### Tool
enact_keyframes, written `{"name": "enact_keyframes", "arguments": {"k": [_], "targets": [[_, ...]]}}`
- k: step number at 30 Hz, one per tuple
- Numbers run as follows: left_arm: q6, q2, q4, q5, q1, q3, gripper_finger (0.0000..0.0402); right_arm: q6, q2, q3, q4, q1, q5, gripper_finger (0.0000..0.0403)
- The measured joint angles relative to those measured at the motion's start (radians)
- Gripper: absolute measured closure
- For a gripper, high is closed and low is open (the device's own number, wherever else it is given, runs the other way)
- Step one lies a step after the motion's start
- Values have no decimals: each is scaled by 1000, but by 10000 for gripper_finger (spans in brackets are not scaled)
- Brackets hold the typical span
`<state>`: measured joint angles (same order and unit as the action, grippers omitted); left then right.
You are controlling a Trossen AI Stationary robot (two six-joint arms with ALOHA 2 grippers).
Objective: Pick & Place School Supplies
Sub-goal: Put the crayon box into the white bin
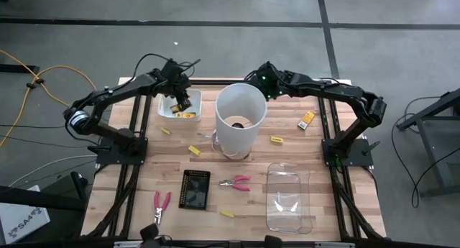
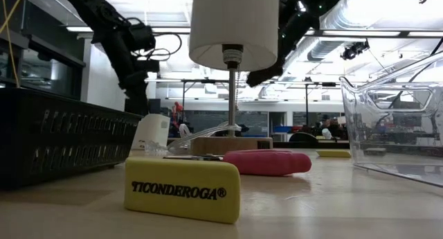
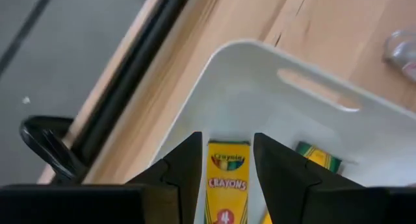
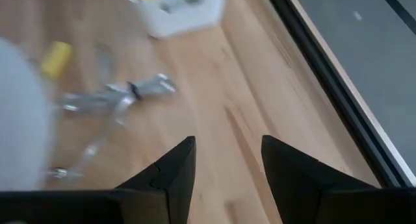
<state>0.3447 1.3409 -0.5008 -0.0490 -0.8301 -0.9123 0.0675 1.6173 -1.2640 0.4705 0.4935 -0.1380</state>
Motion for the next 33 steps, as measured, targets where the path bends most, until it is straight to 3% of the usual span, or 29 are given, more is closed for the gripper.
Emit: {"name": "enact_keyframes", "arguments": {"k": [6,12,18,33], "targets": [[0,-69,20,-1,27,0,268,-11,0,0,125,-1,154,236],[-11,-110,23,-2,77,0,268,-83,0,0,201,-1,180,236],[-21,-110,32,-2,130,0,268,-175,0,0,316,-1,287,236],[-21,-110,65,-2,130,-2,268,-294,0,0,576,11,296,236]]}}
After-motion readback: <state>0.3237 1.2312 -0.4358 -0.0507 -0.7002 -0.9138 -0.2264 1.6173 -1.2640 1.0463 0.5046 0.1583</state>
